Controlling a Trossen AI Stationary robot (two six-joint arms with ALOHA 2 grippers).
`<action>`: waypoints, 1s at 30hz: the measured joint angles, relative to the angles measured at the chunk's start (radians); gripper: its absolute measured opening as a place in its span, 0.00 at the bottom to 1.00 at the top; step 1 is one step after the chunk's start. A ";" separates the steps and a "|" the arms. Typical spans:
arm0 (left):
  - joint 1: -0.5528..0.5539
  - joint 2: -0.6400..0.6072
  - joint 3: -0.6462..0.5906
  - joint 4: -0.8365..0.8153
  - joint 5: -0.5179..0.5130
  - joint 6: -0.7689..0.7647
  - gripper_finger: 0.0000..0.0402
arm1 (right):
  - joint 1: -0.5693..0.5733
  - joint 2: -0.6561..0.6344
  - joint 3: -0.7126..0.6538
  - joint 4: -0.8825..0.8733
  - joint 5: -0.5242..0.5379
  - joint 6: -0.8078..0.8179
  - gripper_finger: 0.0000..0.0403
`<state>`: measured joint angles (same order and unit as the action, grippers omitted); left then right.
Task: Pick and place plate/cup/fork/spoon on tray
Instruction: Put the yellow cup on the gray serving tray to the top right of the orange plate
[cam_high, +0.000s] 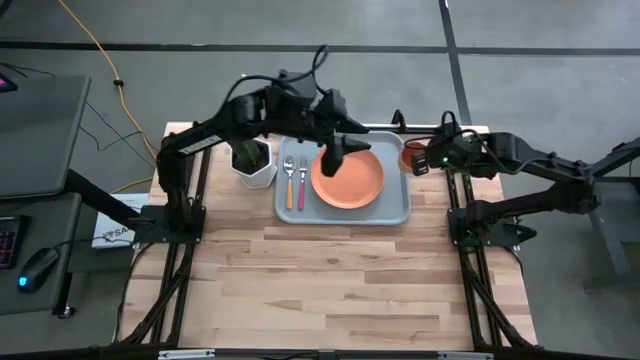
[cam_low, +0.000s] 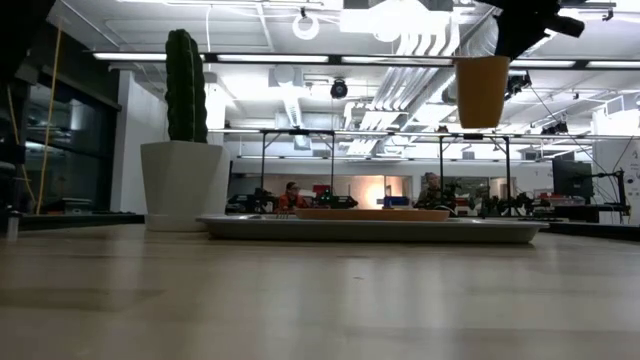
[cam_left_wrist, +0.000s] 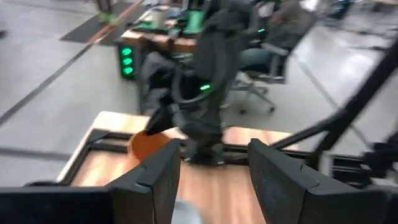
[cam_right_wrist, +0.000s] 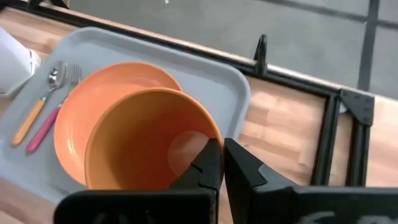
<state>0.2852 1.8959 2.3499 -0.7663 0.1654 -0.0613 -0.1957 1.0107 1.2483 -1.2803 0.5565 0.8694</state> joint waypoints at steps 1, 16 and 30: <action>0.000 -0.010 -0.010 0.007 0.023 0.001 0.42 | -0.010 -0.020 -0.022 0.016 -0.018 -0.007 0.00; -0.039 -0.488 -0.930 0.833 0.106 -0.274 0.34 | -0.194 -0.151 -0.266 0.380 -0.235 -0.127 0.00; -0.080 -0.854 -1.208 0.969 0.026 -0.254 0.34 | -0.630 0.221 -0.212 0.537 -0.428 -0.400 0.00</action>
<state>0.2047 1.0423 1.1419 0.2029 0.1916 -0.3148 -0.8258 1.2319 1.0367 -0.7436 0.1283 0.4698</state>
